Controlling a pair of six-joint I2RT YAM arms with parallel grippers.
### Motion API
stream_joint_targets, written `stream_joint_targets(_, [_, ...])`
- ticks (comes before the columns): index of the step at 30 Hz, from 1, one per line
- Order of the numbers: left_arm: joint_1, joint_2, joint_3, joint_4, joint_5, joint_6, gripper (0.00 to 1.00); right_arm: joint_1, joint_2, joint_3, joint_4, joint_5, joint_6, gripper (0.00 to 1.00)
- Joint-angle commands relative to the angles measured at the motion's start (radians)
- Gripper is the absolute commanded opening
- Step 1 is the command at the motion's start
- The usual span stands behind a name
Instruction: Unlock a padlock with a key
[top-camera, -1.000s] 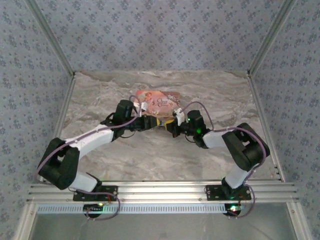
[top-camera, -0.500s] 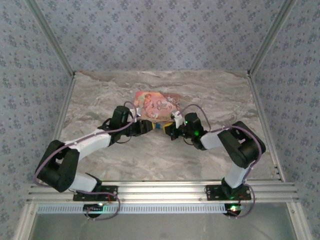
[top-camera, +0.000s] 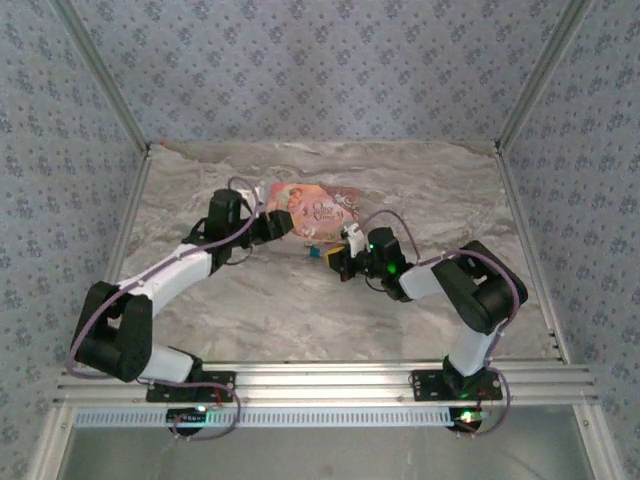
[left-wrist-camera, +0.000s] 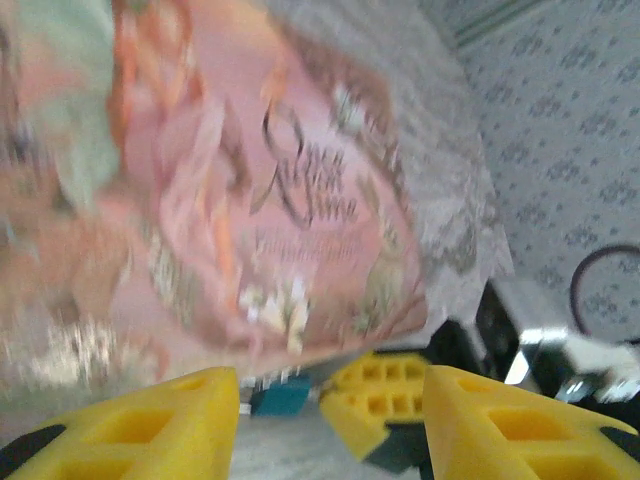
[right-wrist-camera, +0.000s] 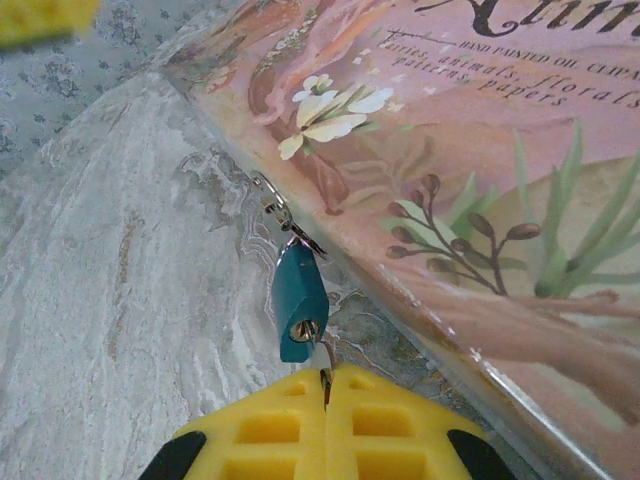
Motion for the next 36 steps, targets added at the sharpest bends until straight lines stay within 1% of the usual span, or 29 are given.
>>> stream_joint_targets(1, [0.011, 0.047, 0.076, -0.027, -0.016, 0.098, 0.51, 0.007, 0.017, 0.002, 0.039, 0.006, 0.018, 0.0])
stream_joint_targets(4, [0.015, 0.113, 0.123, -0.027, -0.002, 0.128, 0.51, 0.008, 0.021, 0.006, 0.04, 0.007, 0.024, 0.0])
stream_joint_targets(7, [0.014, 0.184, 0.153, 0.0, 0.041, 0.131, 0.51, 0.008, 0.024, 0.008, 0.044, 0.009, 0.03, 0.0])
stream_joint_targets(12, [-0.006, 0.239, 0.15, 0.012, 0.056, 0.143, 0.5, 0.008, 0.035, 0.019, 0.053, 0.005, 0.041, 0.0])
stream_joint_targets(26, [-0.045, 0.247, 0.041, 0.066, 0.04, 0.108, 0.49, 0.01, 0.08, 0.057, 0.089, -0.021, 0.08, 0.0])
stream_joint_targets(36, [-0.055, 0.262, -0.005, 0.098, 0.034, 0.087, 0.49, 0.019, 0.118, 0.095, 0.114, -0.036, 0.106, 0.0])
